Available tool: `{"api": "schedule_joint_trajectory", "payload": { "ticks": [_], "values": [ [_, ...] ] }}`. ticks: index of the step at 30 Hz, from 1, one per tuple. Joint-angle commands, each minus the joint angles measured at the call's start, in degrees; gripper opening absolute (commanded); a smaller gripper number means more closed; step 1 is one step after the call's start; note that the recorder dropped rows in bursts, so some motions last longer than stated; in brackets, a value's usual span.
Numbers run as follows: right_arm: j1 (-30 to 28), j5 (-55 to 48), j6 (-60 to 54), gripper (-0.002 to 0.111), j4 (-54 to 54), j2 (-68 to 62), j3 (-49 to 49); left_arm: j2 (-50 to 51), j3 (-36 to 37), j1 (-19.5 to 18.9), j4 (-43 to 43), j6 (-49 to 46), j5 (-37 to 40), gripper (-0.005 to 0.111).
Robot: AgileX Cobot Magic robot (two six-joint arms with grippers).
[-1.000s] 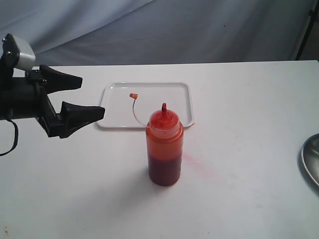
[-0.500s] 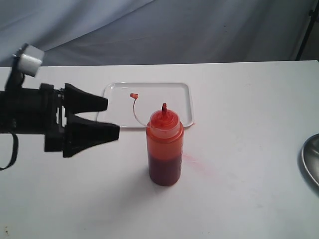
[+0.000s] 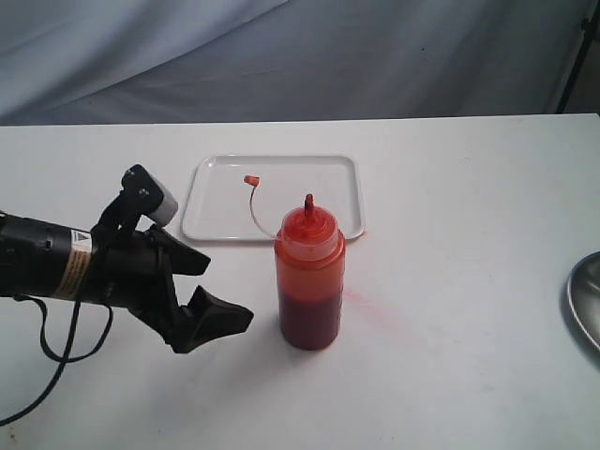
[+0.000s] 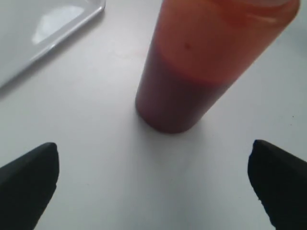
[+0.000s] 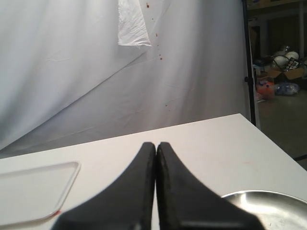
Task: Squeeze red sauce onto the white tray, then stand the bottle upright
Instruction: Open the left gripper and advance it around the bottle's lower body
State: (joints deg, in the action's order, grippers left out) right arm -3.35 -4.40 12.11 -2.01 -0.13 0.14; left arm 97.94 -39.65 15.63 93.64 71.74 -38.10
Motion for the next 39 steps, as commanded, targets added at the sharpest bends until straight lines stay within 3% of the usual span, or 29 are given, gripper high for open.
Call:
{"api": "schedule_joint_trajectory", "payload": {
  "ticks": [1,17,21,30,39],
  "values": [
    [0.1,0.1,0.0,0.0,-0.2,0.1,-0.1,4.1,0.3,0.3,-4.6,-5.6,-1.0,0.105],
    [0.1,0.1,0.0,0.0,-0.2,0.1,-0.1,6.4,-5.0,0.3,-4.9,-23.0,1.0,0.105],
    [0.1,0.1,0.0,0.0,-0.2,0.1,-0.1,9.8,-5.3,0.3,-4.9,-22.6,-0.1,0.105],
    [0.1,0.1,0.0,0.0,-0.2,0.1,-0.1,13.8,-5.3,0.3,-13.4,-27.2,-9.5,0.105],
    [0.1,0.1,0.0,0.0,-0.2,0.1,-0.1,14.5,-5.3,0.8,-13.3,-26.8,-9.6,0.105]
  ]
}}
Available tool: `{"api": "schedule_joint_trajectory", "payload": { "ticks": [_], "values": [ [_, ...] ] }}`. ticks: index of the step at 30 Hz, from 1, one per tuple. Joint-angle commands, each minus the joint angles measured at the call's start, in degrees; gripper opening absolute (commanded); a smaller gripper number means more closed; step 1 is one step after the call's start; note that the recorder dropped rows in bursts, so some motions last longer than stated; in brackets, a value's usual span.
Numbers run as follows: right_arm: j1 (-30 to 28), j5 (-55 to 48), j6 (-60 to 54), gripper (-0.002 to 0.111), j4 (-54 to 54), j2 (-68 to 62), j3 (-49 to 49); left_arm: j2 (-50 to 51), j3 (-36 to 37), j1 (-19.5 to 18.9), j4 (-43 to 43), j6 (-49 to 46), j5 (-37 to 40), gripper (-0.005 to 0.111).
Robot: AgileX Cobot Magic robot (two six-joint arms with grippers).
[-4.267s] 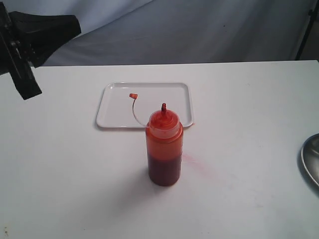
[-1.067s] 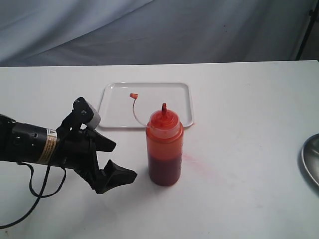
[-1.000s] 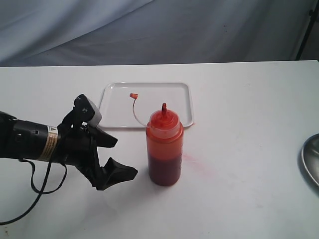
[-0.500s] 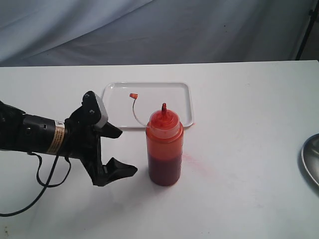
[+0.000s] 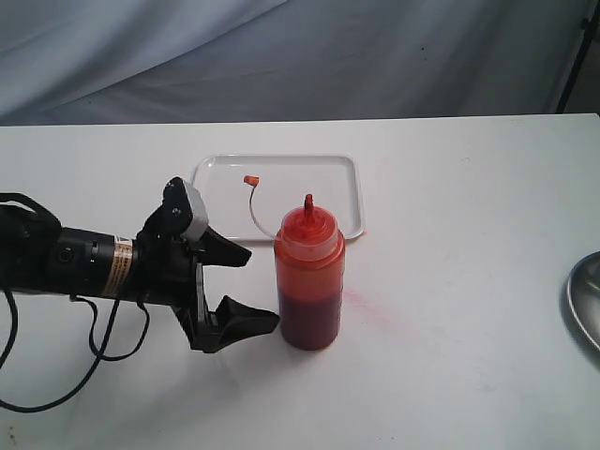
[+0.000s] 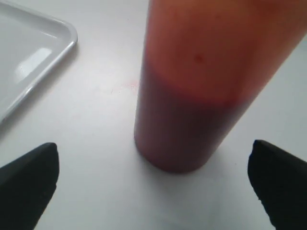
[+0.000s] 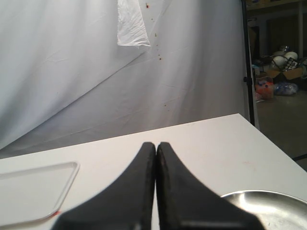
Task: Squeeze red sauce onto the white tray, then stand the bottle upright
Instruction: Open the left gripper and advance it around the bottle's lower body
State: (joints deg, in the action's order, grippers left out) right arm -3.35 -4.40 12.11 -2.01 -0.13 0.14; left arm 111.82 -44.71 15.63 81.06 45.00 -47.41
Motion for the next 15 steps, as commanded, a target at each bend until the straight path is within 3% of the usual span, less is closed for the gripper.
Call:
{"api": "schedule_joint_trajectory", "payload": {
  "ticks": [1,8,15],
  "values": [
    [0.1,0.1,0.0,0.0,-0.2,0.1,-0.1,1.0,-0.3,1.2,-0.7,0.2,-0.3,0.105],
    [0.1,0.1,0.0,0.0,-0.2,0.1,-0.1,1.7,-0.9,5.7,0.7,3.3,6.1,0.105],
    [0.1,0.1,0.0,0.0,-0.2,0.1,-0.1,1.7,-0.9,5.7,0.4,1.1,6.3,0.105]
  ]
}}
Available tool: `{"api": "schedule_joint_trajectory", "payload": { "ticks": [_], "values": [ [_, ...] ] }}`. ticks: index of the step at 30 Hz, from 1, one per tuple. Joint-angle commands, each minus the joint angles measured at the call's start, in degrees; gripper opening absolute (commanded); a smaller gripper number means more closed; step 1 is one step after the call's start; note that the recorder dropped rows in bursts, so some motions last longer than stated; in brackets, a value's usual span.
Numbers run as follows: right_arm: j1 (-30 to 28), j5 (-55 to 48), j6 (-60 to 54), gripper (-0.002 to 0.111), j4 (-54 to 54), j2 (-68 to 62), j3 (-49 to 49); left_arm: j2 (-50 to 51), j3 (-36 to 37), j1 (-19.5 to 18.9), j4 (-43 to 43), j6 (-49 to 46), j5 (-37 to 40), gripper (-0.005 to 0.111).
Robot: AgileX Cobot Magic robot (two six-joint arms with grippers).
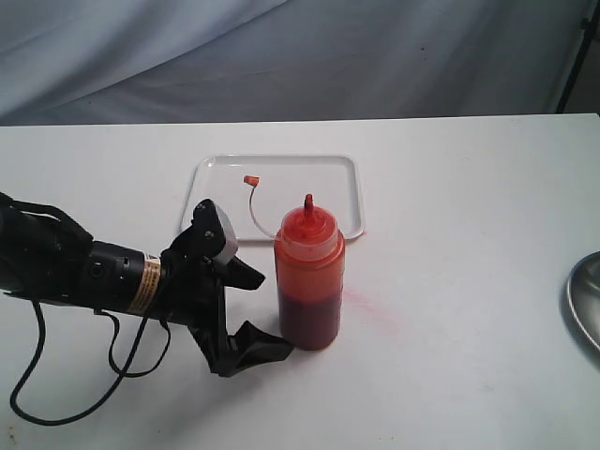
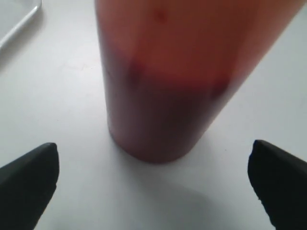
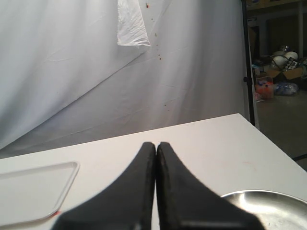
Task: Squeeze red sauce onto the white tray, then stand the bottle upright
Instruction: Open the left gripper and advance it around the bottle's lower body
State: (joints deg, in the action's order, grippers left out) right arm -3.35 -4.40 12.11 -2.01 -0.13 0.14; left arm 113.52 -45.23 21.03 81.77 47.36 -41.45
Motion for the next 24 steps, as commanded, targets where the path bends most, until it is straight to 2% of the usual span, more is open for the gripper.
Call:
{"api": "schedule_joint_trajectory", "payload": {
  "ticks": [1,5,9,15,18,20,24],
  "values": [
    [0.1,0.1,0.0,0.0,-0.2,0.1,-0.1,0.0,-0.4,0.3,-0.3,-2.0,0.4,0.105],
    [0.1,0.1,0.0,0.0,-0.2,0.1,-0.1,0.0,-0.4,0.3,-1.6,-5.1,0.4,0.105],
    [0.1,0.1,0.0,0.0,-0.2,0.1,-0.1,0.0,-0.5,0.3,-6.9,-11.9,0.4,0.105],
    [0.1,0.1,0.0,0.0,-0.2,0.1,-0.1,0.0,-1.5,0.3,-7.4,-11.3,0.9,0.105],
    [0.1,0.1,0.0,0.0,-0.2,0.1,-0.1,0.0,-2.6,0.3,-3.6,-8.2,0.6,0.105],
    [0.1,0.1,0.0,0.0,-0.2,0.1,-0.1,0.0,-5.0,0.3,3.5,0.7,2.0,0.105],
    [0.1,0.1,0.0,0.0,-0.2,0.1,-0.1,0.0,-7.3,0.3,11.6,9.3,2.5,0.105]
  ]
}}
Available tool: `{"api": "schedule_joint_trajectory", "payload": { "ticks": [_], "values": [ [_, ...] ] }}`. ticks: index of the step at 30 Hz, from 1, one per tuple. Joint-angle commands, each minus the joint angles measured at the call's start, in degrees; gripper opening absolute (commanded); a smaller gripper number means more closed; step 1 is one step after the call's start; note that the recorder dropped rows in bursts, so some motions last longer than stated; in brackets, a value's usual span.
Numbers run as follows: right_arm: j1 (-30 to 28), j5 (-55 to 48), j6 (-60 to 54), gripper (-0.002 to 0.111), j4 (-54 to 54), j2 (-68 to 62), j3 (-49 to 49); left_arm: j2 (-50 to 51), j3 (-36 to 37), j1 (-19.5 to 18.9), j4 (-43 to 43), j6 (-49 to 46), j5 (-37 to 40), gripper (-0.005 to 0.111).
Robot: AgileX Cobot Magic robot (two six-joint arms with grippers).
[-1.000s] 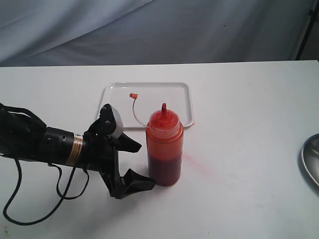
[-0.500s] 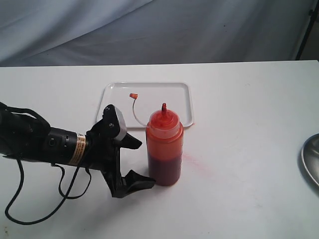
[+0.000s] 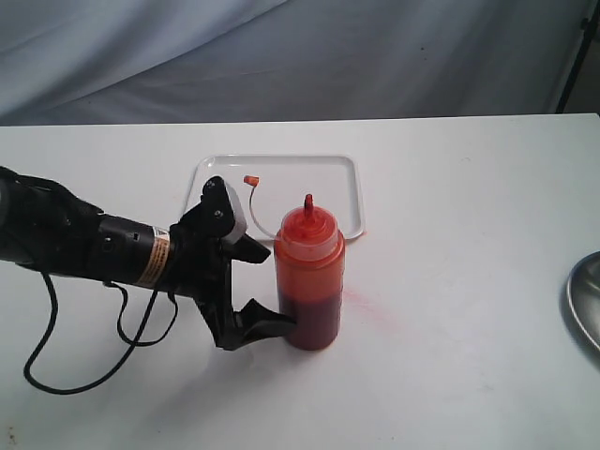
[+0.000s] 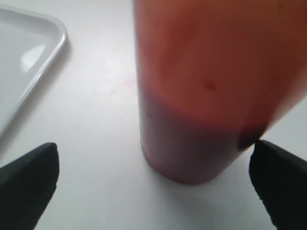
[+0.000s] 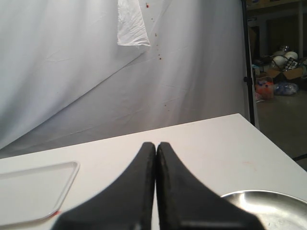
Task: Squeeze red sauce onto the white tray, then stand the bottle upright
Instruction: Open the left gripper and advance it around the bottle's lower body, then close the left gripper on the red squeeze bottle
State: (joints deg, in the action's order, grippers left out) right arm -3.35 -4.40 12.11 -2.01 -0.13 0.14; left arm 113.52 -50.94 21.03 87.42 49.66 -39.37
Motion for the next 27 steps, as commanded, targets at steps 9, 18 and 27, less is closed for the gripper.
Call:
{"api": "schedule_joint_trajectory", "payload": {
  "ticks": [9,18,27],
  "values": [
    [0.1,0.1,0.0,0.0,-0.2,0.1,-0.1,0.2,-2.8,0.3,9.5,8.8,0.9,0.105],
    [0.1,0.1,0.0,0.0,-0.2,0.1,-0.1,3.8,-7.7,0.3,12.5,11.9,0.5,0.105],
    [0.1,0.2,0.0,0.0,-0.4,0.1,-0.1,3.9,-8.5,0.3,12.5,14.3,-4.4,0.105]
  ]
}}
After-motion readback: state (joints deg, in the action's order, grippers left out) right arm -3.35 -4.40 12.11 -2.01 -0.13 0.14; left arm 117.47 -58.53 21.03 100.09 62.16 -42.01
